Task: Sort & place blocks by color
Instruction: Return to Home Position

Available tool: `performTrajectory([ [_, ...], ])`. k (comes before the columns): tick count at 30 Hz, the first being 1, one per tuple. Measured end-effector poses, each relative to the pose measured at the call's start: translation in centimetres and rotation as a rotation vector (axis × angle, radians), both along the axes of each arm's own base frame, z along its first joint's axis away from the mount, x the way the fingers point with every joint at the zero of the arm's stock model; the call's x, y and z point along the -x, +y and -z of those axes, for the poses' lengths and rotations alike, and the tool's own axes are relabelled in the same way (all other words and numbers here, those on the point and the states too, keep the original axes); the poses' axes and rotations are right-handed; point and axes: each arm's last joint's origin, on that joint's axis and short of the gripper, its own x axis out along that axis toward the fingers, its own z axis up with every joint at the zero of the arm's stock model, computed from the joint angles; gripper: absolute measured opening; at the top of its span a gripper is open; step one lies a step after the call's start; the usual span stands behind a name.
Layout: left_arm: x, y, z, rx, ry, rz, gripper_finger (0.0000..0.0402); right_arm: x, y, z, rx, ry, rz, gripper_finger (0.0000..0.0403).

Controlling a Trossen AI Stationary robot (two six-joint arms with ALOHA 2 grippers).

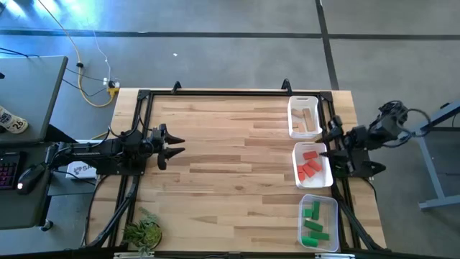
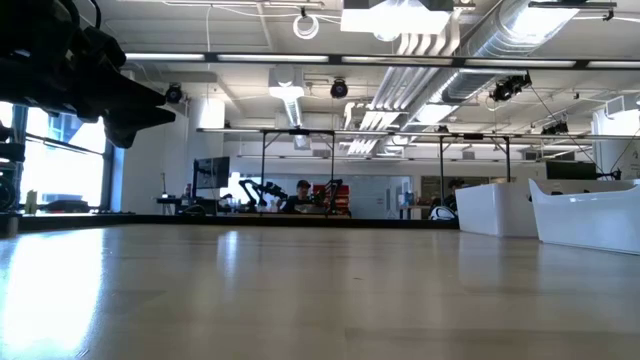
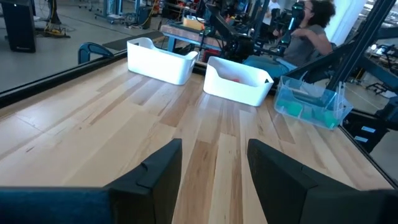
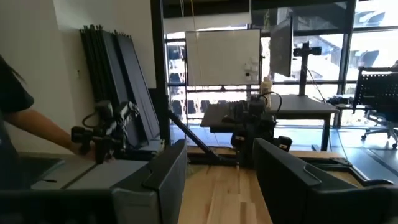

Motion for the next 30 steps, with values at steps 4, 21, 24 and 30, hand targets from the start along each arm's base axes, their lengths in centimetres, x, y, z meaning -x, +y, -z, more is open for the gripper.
performTrajectory([
  [4, 0.0, 0.0, 0.0, 0.000, 0.000, 0.000, 0.0170, -0.6, 0.5, 3.4, -0.041, -0.045, -0.001, 0.0172],
  [21, 0.0, 0.0, 0.0, 0.000, 0.000, 0.000, 0.0170, -1.7, 1.1, 13.8, -0.070, -0.013, 0.102, 0.0172],
  [24, 0.0, 0.0, 0.0, 0.000, 0.000, 0.000, 0.0170, -2.0, 1.3, 15.2, -0.085, 0.027, 0.106, 0.0172],
  [30, 0.0, 0.0, 0.0, 0.000, -0.001, 0.000, 0.0170, -2.3, 1.5, 16.8, -0.137, 0.079, 0.120, 0.0172],
])
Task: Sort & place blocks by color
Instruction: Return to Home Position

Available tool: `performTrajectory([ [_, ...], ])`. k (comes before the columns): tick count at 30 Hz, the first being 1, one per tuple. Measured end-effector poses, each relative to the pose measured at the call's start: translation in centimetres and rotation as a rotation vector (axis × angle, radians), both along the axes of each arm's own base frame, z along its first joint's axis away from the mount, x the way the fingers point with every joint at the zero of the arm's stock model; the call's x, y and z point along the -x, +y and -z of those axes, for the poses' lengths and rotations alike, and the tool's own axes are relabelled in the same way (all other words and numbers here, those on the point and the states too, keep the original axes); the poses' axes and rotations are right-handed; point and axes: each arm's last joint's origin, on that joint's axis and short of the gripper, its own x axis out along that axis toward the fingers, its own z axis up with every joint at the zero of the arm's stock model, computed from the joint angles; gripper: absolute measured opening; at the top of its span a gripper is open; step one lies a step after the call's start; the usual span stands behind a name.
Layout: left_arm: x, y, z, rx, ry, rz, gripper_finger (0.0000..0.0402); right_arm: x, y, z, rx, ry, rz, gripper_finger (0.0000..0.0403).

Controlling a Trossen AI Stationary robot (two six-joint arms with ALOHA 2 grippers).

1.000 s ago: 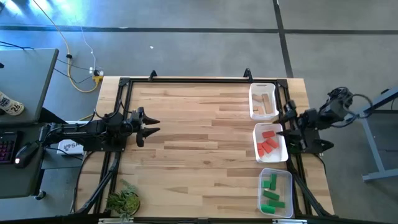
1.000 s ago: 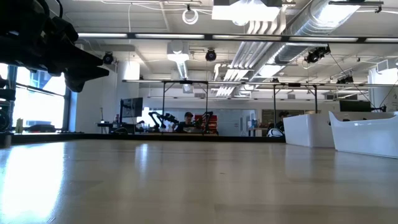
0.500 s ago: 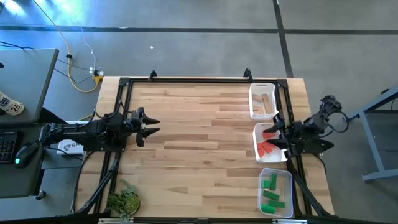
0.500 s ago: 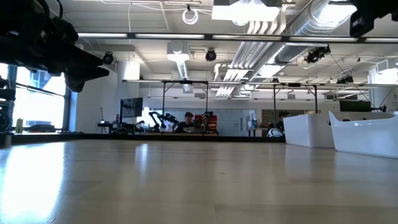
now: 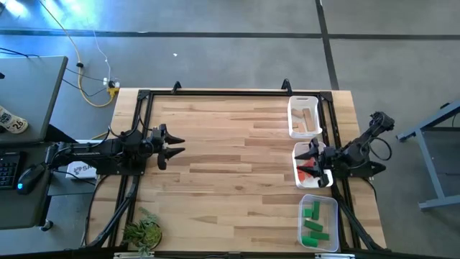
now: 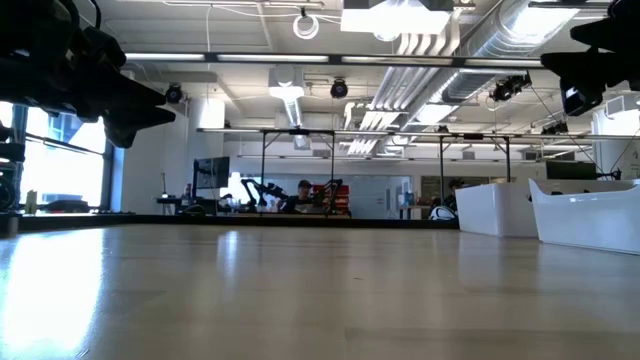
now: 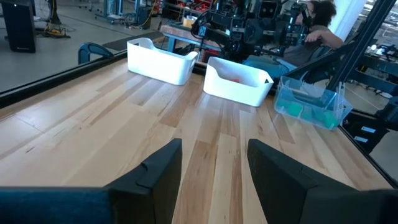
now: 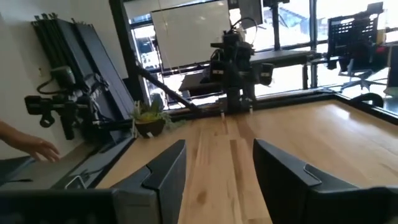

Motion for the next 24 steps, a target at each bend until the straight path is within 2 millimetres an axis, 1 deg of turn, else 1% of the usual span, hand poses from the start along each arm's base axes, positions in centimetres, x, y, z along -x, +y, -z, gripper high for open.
performTrajectory([
  [11, 0.00, 0.00, -0.02, 0.000, -0.001, 0.000, 0.0170, 0.03, 0.23, -0.01, 0.011, -0.006, -0.082, 0.0172],
  [18, 0.00, 0.00, -0.02, 0.000, -0.001, 0.000, 0.0170, 0.03, 0.24, 0.00, 0.046, -0.009, -0.081, 0.0172],
  [24, 0.00, 0.00, -0.02, 0.000, -0.001, 0.000, 0.0170, 0.03, 0.24, 0.02, 0.025, -0.007, -0.083, 0.0172],
])
